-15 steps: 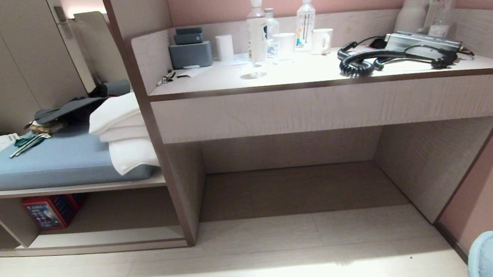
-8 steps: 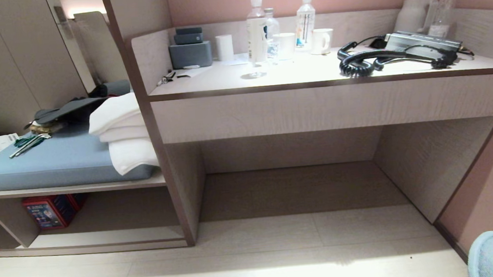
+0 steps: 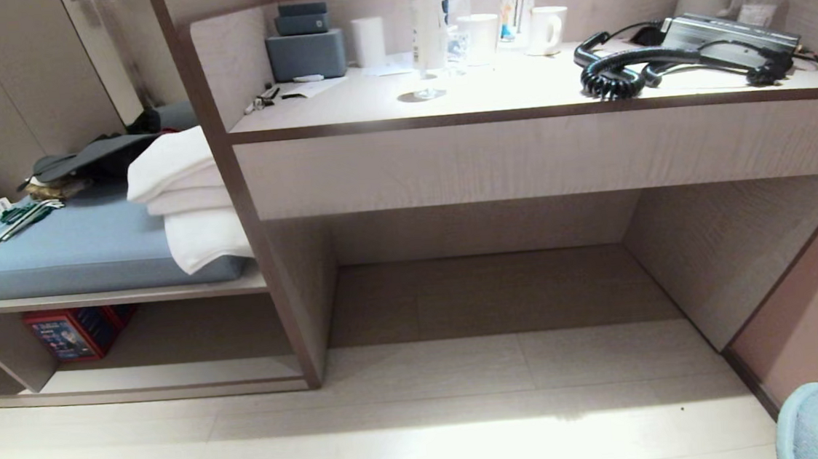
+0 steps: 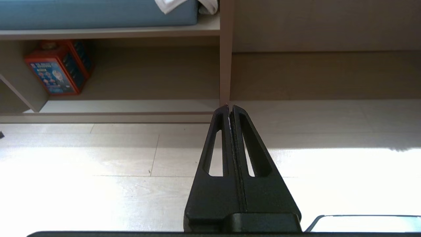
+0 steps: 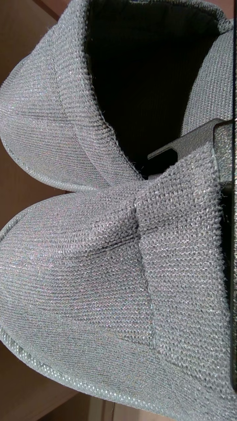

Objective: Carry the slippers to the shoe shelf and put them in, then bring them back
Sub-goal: Place the slippers on the floor

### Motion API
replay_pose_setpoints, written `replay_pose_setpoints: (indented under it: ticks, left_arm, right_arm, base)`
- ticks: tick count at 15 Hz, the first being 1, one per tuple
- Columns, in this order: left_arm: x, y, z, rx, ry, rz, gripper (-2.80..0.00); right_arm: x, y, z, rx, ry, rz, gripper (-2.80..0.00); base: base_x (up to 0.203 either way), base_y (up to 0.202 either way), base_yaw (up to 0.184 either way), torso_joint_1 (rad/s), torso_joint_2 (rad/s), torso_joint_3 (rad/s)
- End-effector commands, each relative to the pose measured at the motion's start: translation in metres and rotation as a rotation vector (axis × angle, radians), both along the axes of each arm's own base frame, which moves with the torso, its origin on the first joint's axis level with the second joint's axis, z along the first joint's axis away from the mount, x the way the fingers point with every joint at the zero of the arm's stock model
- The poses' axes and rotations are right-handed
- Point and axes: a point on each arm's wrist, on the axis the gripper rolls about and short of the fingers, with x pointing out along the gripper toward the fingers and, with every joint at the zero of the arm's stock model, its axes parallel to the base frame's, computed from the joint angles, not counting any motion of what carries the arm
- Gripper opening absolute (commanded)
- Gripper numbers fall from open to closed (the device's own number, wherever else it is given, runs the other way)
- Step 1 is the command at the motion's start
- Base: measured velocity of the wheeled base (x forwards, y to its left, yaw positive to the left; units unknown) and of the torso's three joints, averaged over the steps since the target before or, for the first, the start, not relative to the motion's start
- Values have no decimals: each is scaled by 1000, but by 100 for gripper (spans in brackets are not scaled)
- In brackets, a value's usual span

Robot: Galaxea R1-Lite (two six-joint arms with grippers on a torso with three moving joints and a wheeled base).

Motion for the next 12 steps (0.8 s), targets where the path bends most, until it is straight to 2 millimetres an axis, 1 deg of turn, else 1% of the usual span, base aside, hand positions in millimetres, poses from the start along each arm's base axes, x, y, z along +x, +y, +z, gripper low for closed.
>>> replay_pose_setpoints:
  ticks: [1, 12]
  left_arm:
    - [0, 0, 0, -1, 0, 1, -280]
    - [0, 0, 0, -1, 0, 1, -280]
  right_arm:
    - [0, 0, 0, -2, 2, 1, -280]
    - [0, 0, 0, -5, 2, 2, -280]
  base:
    - [0, 0, 0, 3, 2, -202]
    - [0, 0, 0, 4, 4, -198]
